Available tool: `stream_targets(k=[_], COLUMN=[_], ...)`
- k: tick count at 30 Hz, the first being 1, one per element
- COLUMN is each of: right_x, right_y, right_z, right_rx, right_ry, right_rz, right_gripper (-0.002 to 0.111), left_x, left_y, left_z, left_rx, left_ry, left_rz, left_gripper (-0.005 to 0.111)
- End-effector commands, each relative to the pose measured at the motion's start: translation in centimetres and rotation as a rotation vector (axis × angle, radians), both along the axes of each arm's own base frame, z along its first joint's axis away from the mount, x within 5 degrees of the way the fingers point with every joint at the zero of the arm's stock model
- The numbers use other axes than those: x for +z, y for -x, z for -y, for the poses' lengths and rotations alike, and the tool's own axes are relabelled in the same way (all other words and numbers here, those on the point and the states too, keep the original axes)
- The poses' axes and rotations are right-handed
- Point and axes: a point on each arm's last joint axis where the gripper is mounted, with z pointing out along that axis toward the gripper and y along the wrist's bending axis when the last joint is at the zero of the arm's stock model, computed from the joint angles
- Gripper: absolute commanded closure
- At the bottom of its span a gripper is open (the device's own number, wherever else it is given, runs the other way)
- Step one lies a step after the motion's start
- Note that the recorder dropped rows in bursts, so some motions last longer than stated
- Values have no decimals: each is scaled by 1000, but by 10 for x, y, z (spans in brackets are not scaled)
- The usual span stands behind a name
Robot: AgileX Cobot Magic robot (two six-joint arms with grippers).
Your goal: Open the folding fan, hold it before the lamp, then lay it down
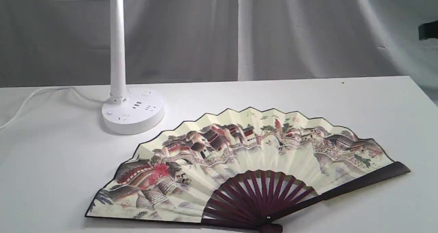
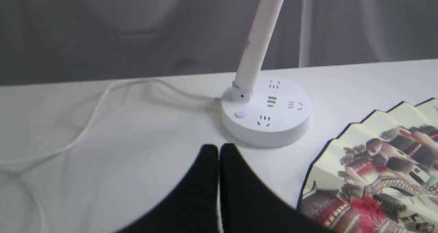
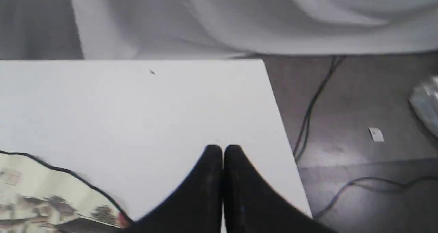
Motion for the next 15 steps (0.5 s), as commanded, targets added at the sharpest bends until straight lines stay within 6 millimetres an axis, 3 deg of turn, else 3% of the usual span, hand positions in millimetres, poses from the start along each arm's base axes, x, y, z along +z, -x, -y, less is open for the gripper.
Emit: stream_targets(k=[1, 8, 15], right_x=[15, 0, -4], right_y=[35, 107, 175], right_z=[-22, -32, -35], right_rx=[86, 141, 147], right_ry=[-19, -40, -98], right_rz=[140, 234, 408], right_gripper=[108, 108, 108], left_x=[17, 37, 45], left_y=[19, 49, 62], left_z=[2, 5, 3], left_rx=[27, -10, -7], left_ry=[-2, 33, 96], left_rz=[79, 220, 279], left_gripper=[107, 107, 107])
